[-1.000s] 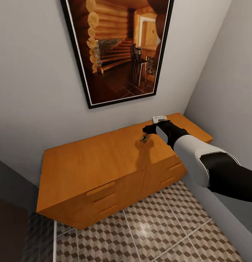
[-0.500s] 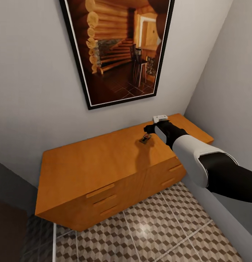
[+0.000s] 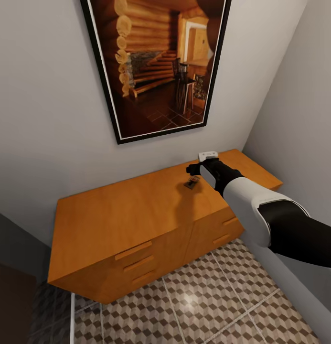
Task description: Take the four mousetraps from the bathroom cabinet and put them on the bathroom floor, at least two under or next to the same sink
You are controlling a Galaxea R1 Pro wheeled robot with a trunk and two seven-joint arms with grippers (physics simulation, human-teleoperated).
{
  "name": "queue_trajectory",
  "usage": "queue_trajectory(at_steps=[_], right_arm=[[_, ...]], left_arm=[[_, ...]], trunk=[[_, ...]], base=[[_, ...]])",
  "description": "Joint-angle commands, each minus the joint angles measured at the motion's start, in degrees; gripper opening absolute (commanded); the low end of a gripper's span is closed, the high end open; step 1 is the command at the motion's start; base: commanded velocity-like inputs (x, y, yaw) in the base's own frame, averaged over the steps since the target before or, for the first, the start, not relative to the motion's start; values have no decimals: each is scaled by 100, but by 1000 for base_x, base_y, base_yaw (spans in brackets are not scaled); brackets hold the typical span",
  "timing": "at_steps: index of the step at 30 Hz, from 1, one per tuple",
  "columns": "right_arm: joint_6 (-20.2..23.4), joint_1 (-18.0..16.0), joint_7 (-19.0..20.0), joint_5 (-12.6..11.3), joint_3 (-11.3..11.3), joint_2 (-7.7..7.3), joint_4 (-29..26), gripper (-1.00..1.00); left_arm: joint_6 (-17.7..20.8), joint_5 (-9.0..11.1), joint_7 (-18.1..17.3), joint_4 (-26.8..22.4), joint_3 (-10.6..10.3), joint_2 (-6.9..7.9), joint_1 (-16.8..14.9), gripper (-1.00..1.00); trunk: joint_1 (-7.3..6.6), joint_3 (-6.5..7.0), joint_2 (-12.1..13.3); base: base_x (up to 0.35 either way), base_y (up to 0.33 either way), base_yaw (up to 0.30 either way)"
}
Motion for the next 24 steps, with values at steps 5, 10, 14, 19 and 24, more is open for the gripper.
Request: queue_trajectory(at_steps=[5,10,14,19,24], right_arm=[[26,-4,-31,-43,46,-7,-5,100],[26,-4,-31,-27,45,-19,6,100],[-29,-4,-31,-25,45,-22,10,100],[-211,-4,-31,-17,45,-21,118,100],[-260,-4,-31,-16,45,-26,172,100]], left_arm=[[-35,33,2,18,-48,-3,-9,-100],[-35,29,0,22,-48,-3,-8,-100],[-35,28,0,19,-48,-3,-9,-100],[-37,28,-5,16,-48,-3,-8,-100],[-39,28,-7,16,-48,-9,-9,-100]], trunk=[[3,-9,-10],[3,-9,-10],[3,-9,-10],[3,-9,-10],[3,-9,-10]], base=[[30,68,0],[16,13,0],[2,2,0],[89,0,0],[65,0,0]])
